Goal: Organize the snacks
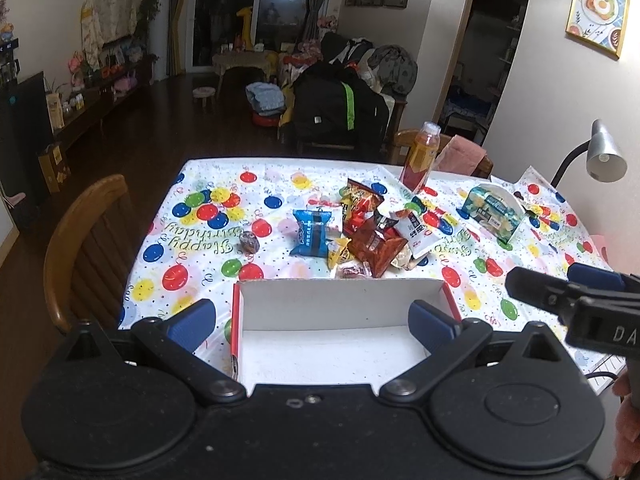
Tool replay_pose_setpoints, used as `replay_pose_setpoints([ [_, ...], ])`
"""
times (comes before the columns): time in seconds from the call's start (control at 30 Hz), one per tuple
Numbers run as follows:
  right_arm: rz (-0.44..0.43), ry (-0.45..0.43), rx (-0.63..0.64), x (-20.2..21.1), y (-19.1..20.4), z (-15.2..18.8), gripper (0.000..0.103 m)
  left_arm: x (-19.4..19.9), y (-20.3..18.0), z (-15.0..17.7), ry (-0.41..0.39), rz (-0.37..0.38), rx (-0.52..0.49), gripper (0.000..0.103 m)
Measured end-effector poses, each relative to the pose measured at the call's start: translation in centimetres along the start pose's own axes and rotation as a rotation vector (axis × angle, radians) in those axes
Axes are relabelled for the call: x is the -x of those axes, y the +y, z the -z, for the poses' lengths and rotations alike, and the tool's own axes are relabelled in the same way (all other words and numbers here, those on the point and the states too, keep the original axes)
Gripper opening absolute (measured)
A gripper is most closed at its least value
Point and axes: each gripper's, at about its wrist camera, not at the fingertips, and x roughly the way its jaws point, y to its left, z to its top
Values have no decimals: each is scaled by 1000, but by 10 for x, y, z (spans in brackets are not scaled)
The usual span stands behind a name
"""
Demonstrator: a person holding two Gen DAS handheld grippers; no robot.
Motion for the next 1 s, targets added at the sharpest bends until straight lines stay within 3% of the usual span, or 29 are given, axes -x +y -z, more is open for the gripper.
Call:
replay_pose_setpoints([
  [0.6,10,200,7,-117,-84,-56,103,-93,15,-52,61,-86,16,102],
  [1.0,3,338,10,-226,-136,-105,102,-190,50,-103,209,-106,72,95],
])
